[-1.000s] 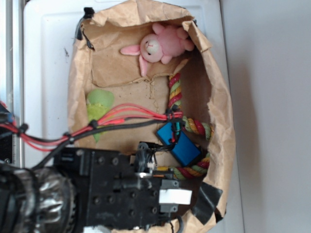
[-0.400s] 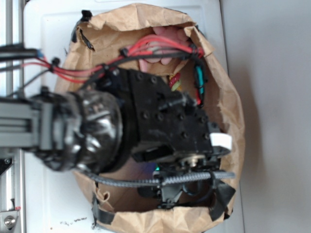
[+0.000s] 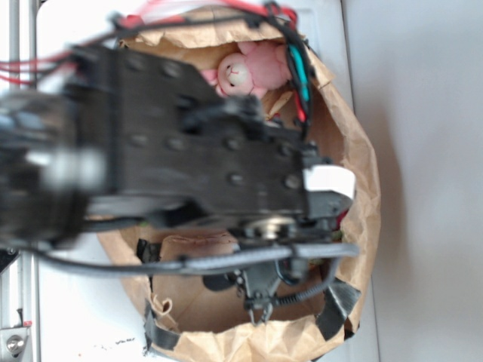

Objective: Grab the green block.

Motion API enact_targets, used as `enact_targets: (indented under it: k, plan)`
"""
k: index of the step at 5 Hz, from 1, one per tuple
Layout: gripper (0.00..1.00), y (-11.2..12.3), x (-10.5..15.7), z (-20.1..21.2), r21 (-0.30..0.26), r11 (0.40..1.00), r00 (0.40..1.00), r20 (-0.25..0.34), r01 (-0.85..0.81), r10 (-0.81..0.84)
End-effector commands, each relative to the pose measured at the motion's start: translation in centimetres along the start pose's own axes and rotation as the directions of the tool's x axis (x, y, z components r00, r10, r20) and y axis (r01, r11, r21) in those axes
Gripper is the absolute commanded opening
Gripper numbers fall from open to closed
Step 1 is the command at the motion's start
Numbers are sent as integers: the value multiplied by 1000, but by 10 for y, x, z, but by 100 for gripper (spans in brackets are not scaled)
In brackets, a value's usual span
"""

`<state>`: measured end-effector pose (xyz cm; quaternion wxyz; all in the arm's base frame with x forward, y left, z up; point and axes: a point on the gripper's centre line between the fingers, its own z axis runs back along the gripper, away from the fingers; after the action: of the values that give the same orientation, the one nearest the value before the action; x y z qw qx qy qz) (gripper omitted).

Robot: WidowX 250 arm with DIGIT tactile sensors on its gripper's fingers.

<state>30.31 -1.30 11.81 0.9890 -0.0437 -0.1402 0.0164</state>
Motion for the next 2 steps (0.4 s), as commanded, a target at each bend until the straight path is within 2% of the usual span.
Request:
enact_targets:
  k: [1, 2]
  plan:
    - [0, 11, -10, 57, 62, 998, 999, 34, -31, 29]
    - [0, 18, -17, 69, 114, 992, 999, 20, -49, 47]
